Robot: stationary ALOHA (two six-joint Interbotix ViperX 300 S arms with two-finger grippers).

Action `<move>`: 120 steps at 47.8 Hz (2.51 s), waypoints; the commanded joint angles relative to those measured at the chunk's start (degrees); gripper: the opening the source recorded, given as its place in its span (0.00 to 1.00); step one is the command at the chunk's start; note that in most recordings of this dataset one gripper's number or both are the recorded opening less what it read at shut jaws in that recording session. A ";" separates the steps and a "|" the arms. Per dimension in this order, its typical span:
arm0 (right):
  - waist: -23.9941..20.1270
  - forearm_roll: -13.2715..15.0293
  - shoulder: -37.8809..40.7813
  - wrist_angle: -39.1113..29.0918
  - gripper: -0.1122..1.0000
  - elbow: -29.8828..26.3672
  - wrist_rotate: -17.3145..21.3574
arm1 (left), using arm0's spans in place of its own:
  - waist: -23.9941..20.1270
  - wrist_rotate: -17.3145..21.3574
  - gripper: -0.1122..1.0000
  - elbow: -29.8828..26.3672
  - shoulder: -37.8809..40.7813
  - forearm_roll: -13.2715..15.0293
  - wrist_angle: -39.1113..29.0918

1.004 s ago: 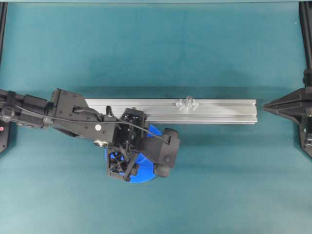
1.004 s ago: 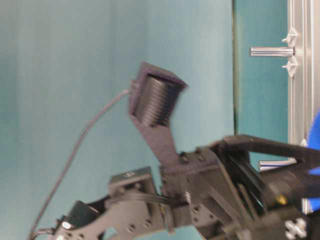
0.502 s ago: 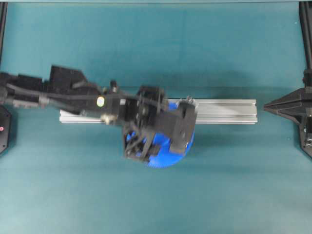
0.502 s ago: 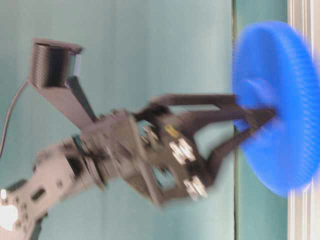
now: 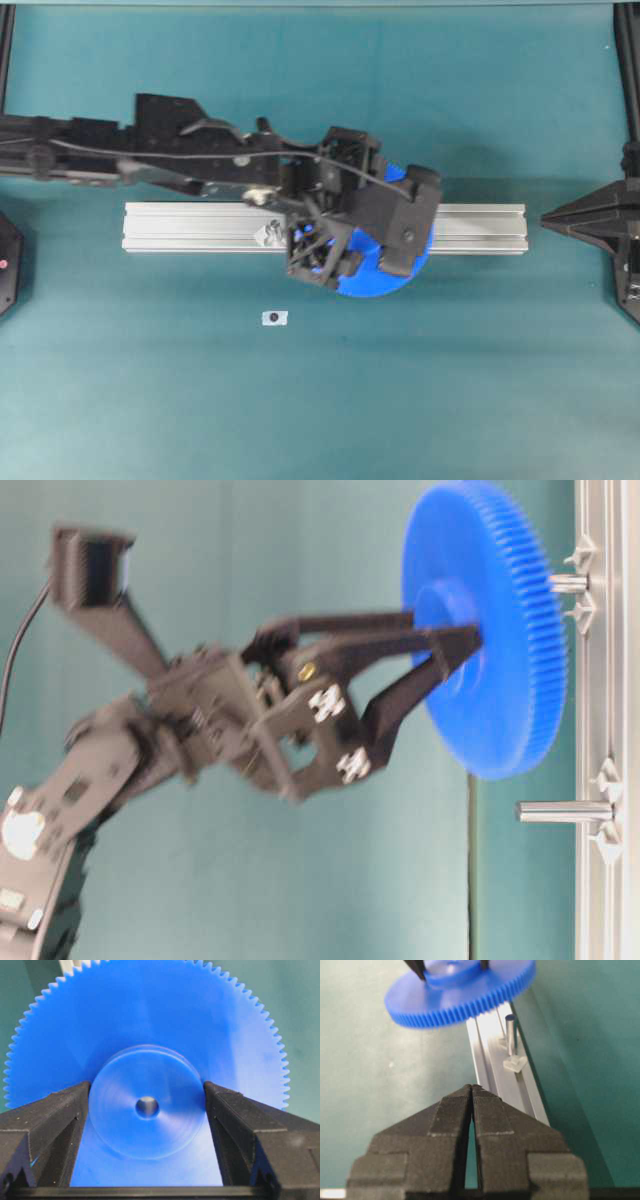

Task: Insert the large gear onto the shaft.
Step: 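Carry the gear with the left gripper over the right shaft, then align the gear's center hole with the right shaft tip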

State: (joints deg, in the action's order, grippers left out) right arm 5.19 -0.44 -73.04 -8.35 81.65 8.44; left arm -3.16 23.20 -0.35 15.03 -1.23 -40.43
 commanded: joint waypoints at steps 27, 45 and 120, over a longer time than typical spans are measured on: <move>0.18 0.00 0.44 0.53 0.19 -0.53 0.44 | -3.08 3.96 0.80 -10.90 6.77 -0.09 0.35; 0.18 0.00 0.44 0.53 0.19 -0.53 0.44 | -3.60 4.04 0.80 -10.81 7.21 -0.26 0.18; 0.18 0.00 0.44 0.53 0.19 -0.53 0.44 | -4.57 -0.44 0.80 -13.27 9.49 -0.09 -4.57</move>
State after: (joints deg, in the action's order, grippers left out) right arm 5.10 -0.44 -73.13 -8.35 81.65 8.44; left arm -7.38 23.20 -13.01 25.58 -1.23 -45.44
